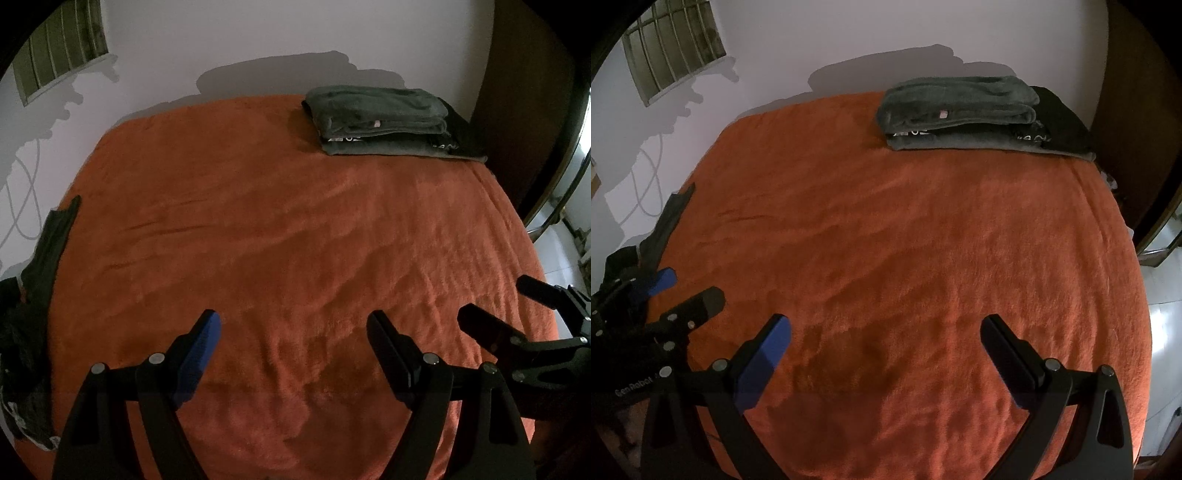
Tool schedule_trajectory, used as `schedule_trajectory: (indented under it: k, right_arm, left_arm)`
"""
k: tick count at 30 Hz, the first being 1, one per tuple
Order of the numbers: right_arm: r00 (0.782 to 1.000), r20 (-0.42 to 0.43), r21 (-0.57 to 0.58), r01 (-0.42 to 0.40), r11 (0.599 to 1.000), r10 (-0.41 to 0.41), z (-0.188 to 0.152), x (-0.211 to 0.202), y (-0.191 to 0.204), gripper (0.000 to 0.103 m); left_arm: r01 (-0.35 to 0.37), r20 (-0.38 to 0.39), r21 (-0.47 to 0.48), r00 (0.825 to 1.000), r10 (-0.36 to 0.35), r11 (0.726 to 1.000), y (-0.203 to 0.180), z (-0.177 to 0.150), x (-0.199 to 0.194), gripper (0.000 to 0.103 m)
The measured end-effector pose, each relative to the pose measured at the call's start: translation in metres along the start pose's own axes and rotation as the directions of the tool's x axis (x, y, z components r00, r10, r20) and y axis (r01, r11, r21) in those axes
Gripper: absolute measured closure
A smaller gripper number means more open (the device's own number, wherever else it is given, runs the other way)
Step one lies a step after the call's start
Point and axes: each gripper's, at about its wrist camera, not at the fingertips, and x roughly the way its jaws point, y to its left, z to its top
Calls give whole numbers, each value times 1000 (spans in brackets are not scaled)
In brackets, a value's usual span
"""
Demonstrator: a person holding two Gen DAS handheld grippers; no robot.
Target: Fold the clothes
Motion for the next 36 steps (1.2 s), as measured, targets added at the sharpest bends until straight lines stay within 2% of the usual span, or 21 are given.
schedule_trajectory:
  k: [14,20,27,36]
  right_arm:
    - [1000,-4,-7,-14,1000,14,-2,0,6,1]
    - [1000,-3,-24,11,1000,-12,-3,2,4,1]
    - [1000,-17,15,4,1000,-4,-3,9,-4,1]
    - [1000,-21,6,-12,1000,12,-4,9,-4,1]
  left_arm:
    - [4,-30,-18,1000,-4,1000,6,-3,7,21]
    - [9,-23,-12,1000,-9,1000,3,-6,7,21]
    - [17,-31,-4,999,-17,1000,0,-5,11,21]
    - [-10,-31,-8,999,10,1000,-5,-7,12,21]
